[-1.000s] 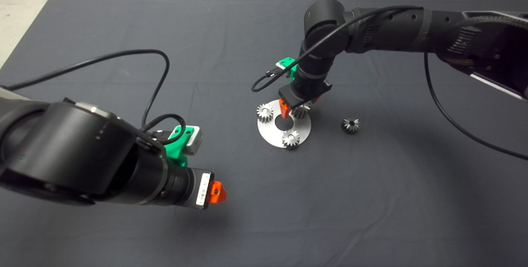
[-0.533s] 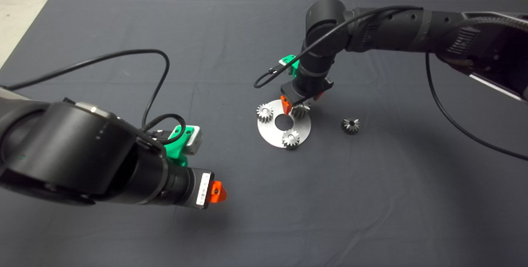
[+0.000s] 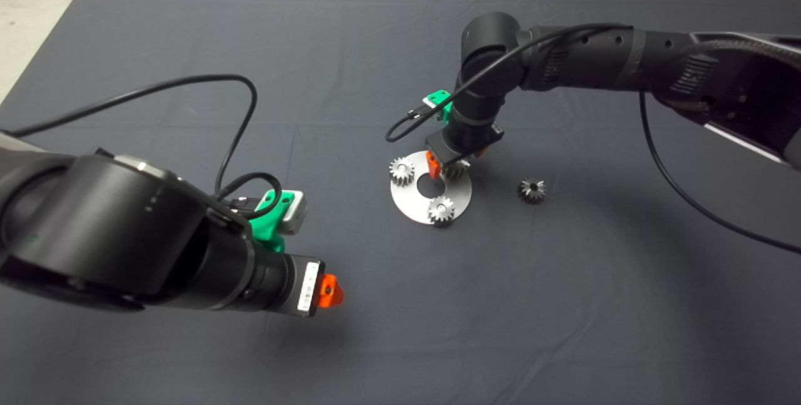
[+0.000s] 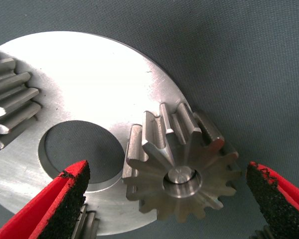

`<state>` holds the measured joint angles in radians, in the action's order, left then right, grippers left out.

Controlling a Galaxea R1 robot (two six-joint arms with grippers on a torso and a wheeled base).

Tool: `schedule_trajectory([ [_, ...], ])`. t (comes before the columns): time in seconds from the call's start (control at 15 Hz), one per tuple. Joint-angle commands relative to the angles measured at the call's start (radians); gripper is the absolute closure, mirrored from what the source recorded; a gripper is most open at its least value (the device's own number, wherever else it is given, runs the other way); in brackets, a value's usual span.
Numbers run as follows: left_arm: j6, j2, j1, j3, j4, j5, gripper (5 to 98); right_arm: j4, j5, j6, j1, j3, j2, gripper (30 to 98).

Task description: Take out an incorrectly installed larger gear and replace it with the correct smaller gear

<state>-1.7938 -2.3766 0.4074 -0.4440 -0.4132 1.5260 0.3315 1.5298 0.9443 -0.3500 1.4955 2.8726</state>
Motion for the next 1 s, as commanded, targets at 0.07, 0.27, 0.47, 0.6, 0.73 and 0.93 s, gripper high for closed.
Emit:
schedule_trajectory([
  [0.07, 0.004, 0.005, 0.007, 0.003, -0.010, 0.017, 11.5, 0.084, 0.114, -0.002, -0.012, 0.000, 0.000, 45.1],
  [0.27, 0.004, 0.004, 0.007, 0.001, -0.010, 0.017, 11.5, 0.084, 0.114, -0.002, -0.011, 0.000, 0.001, 45.1],
  [0.47, 0.005, 0.004, 0.007, 0.001, -0.010, 0.017, 11.5, 0.084, 0.113, -0.002, -0.011, 0.001, 0.001, 47.2],
  [0.6, 0.005, 0.006, 0.007, 0.001, -0.010, 0.017, 11.5, 0.084, 0.113, -0.002, -0.011, 0.000, 0.002, 49.6],
  [0.73, 0.005, 0.006, 0.007, 0.001, -0.010, 0.017, 11.5, 0.084, 0.113, -0.002, -0.011, 0.000, 0.003, 51.7],
  [0.93, 0.010, 0.006, 0.007, 0.001, -0.010, 0.017, 11.5, 0.083, 0.113, -0.002, -0.011, -0.002, 0.005, 57.7],
])
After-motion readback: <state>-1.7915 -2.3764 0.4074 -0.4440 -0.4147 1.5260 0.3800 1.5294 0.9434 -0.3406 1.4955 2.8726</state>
